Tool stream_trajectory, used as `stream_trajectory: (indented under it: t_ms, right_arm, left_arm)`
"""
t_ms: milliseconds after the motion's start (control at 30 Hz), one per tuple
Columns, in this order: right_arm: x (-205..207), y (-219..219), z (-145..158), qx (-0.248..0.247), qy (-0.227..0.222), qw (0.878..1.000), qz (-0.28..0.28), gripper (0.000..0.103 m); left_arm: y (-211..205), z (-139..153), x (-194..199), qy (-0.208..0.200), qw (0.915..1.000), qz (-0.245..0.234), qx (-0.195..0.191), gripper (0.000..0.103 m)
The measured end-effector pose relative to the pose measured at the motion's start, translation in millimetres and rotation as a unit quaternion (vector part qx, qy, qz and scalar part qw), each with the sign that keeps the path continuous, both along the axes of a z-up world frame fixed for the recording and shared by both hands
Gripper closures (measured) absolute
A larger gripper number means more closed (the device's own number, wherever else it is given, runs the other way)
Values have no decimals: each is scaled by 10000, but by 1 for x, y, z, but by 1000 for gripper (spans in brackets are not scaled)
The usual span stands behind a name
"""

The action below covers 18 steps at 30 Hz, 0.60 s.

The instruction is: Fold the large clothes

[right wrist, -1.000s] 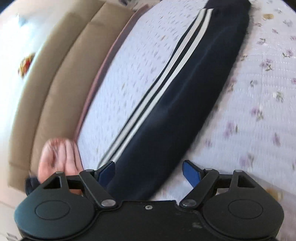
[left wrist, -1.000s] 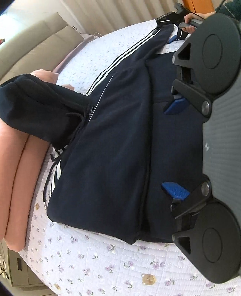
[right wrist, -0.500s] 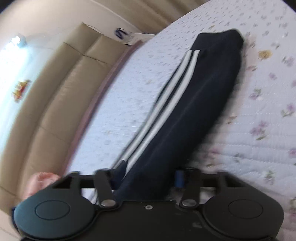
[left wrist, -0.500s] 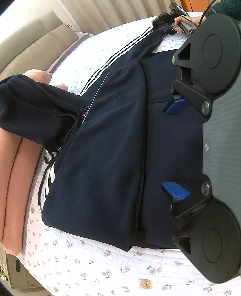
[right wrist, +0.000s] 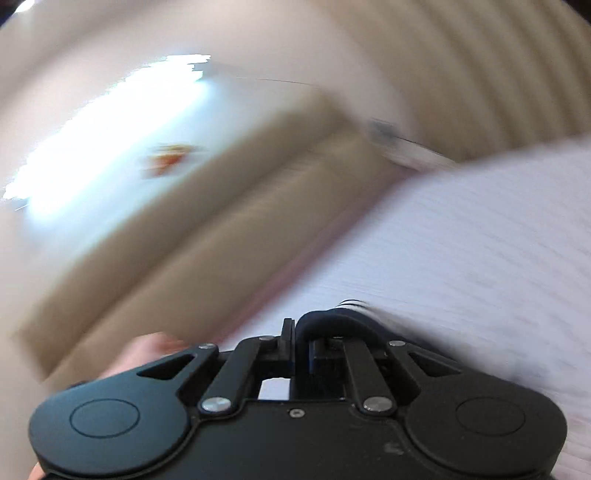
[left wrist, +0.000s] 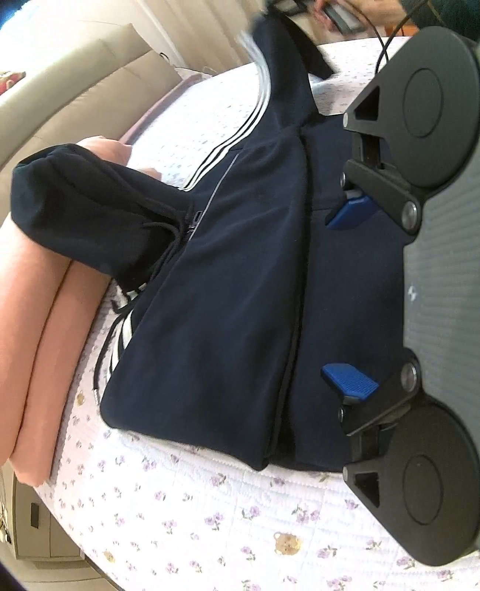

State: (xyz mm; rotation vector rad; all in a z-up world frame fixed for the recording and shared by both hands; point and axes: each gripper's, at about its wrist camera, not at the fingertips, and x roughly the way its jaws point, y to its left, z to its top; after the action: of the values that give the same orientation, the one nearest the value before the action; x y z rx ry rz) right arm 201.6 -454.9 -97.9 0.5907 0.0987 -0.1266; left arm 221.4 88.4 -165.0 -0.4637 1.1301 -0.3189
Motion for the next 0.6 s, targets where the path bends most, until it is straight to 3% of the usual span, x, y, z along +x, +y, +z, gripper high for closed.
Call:
stream_trajectory:
  t_ms: [67, 167, 300, 400, 467, 500, 567, 600]
  right_arm:
    - [4, 58, 19, -398, -141, 9958, 816, 94]
    - [11, 148, 7, -692, 381, 9772, 1969, 95]
    - [18, 230, -72, -757, 1597, 9406, 2900, 95]
    - [20, 260, -133, -567, 2394, 9122, 3277, 95]
    - [12, 267, -149, -420, 2481, 9083, 3341, 94]
    - [11, 265, -149, -227, 2429, 9094, 3369, 89]
    - [18, 251, -151, 409, 2380, 9037, 3534, 57]
    - [20, 243, -151, 823, 2295, 9004, 3604, 31]
  left_arm:
    - [5, 1, -1, -33, 10000, 80, -43, 23]
    - [14, 1, -3, -40, 9996, 249, -145, 23]
    - [25, -3, -4, -53, 9993, 347, -164, 23]
    - [32, -9, -2, -43, 9990, 432, -61, 23]
    - [37, -13, 0, -25, 9988, 482, -34, 23]
    - [39, -14, 0, -10, 9987, 514, -43, 23]
    - [43, -15, 0, -13, 9985, 533, -100, 23]
    - [44, -17, 0, -12, 9985, 535, -115, 23]
